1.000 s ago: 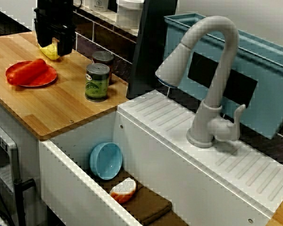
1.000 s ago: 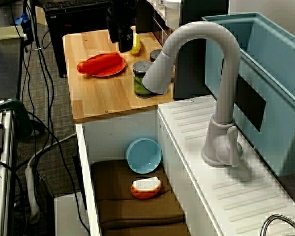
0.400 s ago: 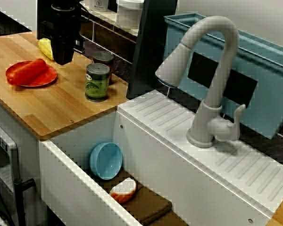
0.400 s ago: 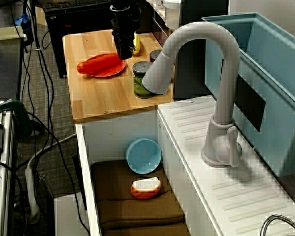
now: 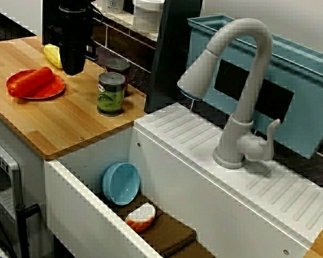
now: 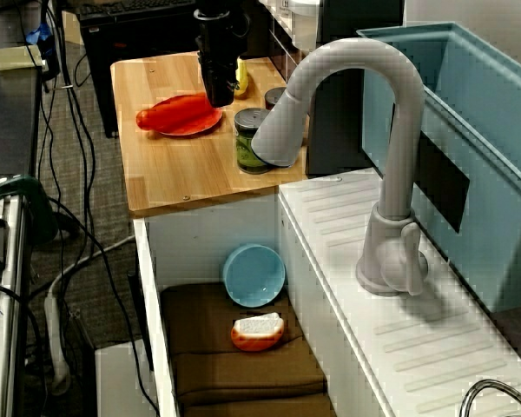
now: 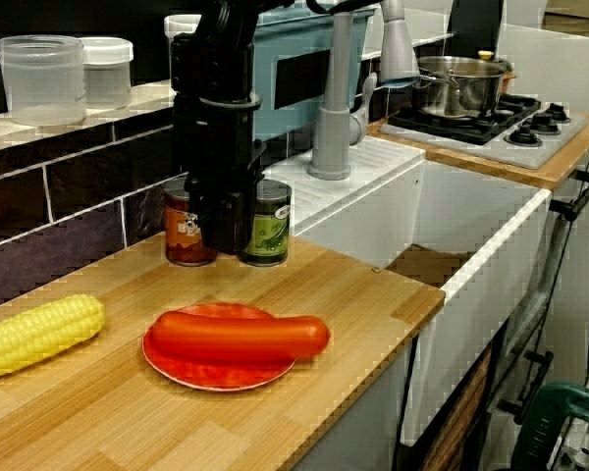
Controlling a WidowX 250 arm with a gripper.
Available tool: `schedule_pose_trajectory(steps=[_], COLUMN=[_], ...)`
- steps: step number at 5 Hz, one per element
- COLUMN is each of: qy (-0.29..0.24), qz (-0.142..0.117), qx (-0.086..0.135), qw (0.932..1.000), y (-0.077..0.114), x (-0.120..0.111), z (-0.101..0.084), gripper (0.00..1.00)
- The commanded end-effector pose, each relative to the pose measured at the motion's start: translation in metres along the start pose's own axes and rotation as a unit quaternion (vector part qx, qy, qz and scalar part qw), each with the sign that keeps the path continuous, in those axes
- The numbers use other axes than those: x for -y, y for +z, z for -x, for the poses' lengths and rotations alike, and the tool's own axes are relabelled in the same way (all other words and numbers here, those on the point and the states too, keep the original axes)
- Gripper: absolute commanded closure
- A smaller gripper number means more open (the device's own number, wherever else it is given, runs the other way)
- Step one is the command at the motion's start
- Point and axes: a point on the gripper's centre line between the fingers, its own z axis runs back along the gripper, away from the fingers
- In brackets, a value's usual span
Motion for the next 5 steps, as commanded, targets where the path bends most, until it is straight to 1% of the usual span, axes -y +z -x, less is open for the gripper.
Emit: schedule_pose_trajectory(steps=[1,2,4,5], qy=[-0.024,-0.031,-0.031,-0.026], qz=[0.002,0.001,0.004,0.013], qx=[0.024,0.020,0.019,0.015], qw=[0.9994,0.9993,0.9993,0.9995], y=[0.020,0.018,0.019,0.018], x=[0.019,0.026,0.033,0.034], z=[0.000,0.001,0.006,0.007], gripper=[1.00,1.00,1.00,1.00])
